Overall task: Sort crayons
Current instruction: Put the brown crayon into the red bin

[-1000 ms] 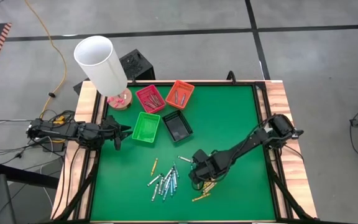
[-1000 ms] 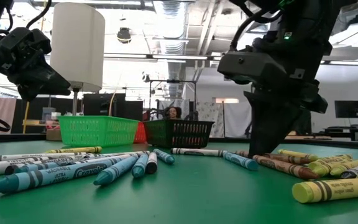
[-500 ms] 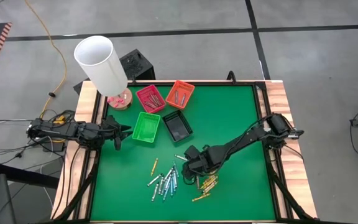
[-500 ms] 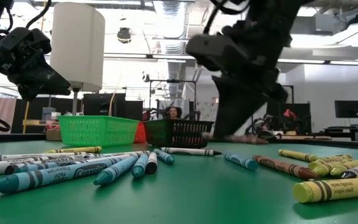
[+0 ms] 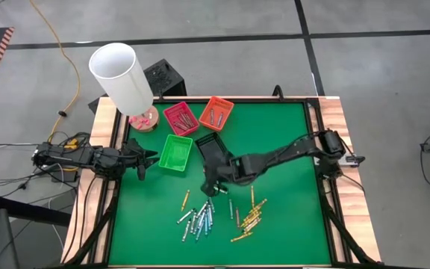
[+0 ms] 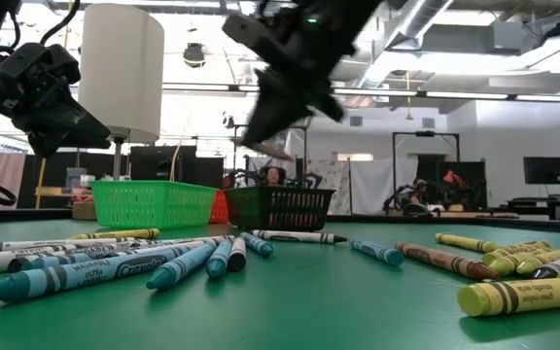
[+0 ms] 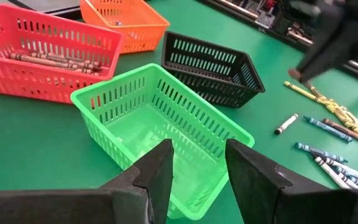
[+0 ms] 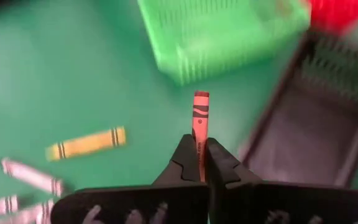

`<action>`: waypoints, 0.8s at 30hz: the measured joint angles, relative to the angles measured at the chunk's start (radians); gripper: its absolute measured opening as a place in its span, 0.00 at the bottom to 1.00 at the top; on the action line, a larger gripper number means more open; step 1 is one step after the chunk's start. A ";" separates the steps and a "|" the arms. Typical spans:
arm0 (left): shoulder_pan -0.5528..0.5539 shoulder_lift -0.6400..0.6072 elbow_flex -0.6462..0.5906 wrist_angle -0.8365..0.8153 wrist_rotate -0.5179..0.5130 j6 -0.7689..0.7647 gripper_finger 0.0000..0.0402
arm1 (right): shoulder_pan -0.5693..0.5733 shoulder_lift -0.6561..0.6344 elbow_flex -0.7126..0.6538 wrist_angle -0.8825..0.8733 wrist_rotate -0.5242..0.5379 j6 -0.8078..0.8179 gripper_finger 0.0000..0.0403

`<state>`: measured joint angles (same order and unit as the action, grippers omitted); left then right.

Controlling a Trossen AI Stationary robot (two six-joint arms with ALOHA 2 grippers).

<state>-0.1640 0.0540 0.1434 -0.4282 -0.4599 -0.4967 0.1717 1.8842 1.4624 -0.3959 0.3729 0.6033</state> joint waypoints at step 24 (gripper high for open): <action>0.000 0.000 0.000 -0.001 -0.082 0.041 0.34 | -0.322 0.011 0.001 0.715 -0.136 -0.601 0.00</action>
<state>-0.1640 0.0540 0.1436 -0.4290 -0.5421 -0.4553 -0.1502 1.8956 1.4631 0.3193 0.2370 0.0020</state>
